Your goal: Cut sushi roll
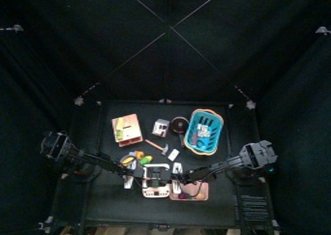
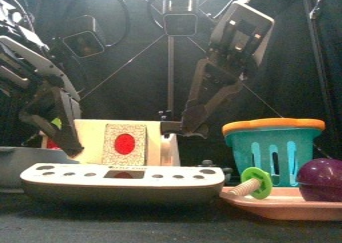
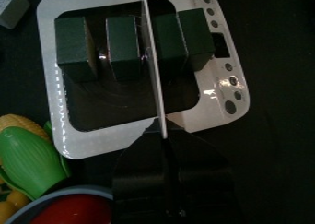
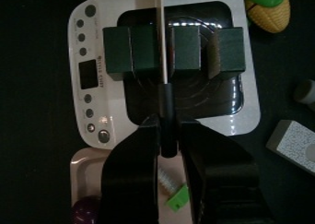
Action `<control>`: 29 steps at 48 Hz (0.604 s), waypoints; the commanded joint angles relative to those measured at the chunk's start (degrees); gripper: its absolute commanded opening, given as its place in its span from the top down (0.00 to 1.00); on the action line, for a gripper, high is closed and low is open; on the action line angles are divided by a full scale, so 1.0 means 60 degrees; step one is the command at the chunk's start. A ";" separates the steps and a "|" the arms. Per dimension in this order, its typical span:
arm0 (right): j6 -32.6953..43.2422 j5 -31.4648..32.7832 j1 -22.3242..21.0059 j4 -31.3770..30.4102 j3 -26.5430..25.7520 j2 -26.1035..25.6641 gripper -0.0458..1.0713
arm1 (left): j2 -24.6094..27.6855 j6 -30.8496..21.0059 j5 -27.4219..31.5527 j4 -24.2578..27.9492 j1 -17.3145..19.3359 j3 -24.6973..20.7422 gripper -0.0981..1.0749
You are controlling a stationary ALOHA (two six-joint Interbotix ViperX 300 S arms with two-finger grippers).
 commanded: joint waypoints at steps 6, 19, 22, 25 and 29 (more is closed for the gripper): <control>0.0015 0.0454 0.0234 0.0029 -0.0234 -0.0117 0.53 | -0.0103 0.0015 0.0015 -0.0015 -0.0161 -0.0073 0.70; -0.0059 0.0674 0.0176 -0.0264 -0.0439 -0.0249 0.53 | -0.0396 0.0059 0.0044 0.0146 -0.0132 -0.0293 0.70; -0.0015 0.0674 0.0161 -0.0557 -0.0483 -0.0352 0.53 | -0.0542 0.0059 0.0044 0.0205 -0.0117 -0.0337 0.70; 0.0029 0.0659 0.0161 -0.0806 -0.0513 -0.0425 0.53 | -0.0747 0.0059 0.0029 0.0308 -0.0088 -0.0337 0.70; 0.0029 0.0630 0.0161 -0.1025 -0.0513 -0.0513 0.53 | -0.0996 0.0059 0.0029 0.0381 -0.0103 -0.0322 0.70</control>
